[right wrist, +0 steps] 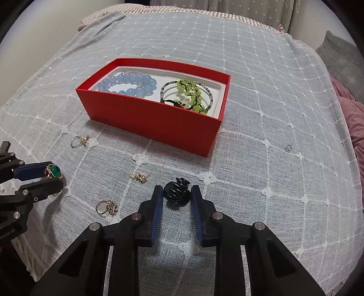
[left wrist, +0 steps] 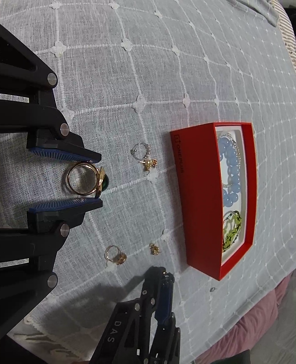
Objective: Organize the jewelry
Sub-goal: 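Grasp the black claw hair clip with the right tool while the left tool holds the ring, then carry the green-stone ring and the black clip over the red box, then lower the ring and clip into the red box and open both tools, then withdraw both tools from the box toward the rings on the cover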
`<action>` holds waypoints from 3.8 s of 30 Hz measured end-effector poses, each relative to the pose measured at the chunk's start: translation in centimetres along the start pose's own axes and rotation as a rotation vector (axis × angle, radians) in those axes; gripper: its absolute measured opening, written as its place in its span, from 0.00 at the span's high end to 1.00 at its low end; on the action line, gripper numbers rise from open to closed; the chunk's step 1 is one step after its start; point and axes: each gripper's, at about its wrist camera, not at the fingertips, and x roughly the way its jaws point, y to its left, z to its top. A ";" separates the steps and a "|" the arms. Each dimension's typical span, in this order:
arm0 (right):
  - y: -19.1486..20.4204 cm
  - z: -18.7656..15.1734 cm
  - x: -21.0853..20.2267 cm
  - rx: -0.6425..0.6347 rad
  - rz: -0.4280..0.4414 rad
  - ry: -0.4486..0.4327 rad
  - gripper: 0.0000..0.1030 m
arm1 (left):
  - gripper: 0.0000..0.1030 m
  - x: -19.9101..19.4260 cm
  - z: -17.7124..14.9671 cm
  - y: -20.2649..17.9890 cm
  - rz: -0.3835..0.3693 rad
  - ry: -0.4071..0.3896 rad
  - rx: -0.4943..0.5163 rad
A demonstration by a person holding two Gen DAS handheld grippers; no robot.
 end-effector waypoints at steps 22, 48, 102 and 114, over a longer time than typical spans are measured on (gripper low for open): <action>-0.8 0.5 -4.0 0.045 0.052 -0.079 0.74 | 0.76 -1.5 2.0 2.0 0.024 -0.067 -0.068; -1.5 5.3 -4.7 0.065 0.085 -0.240 0.74 | 0.76 -1.0 8.5 0.9 0.033 -0.237 -0.095; -3.3 4.6 -4.9 0.083 0.099 -0.213 0.44 | 0.19 -0.8 8.2 0.3 0.066 -0.218 -0.046; -2.6 2.4 -4.5 0.096 0.102 -0.107 0.39 | 0.14 -0.8 5.6 0.3 0.084 -0.116 -0.039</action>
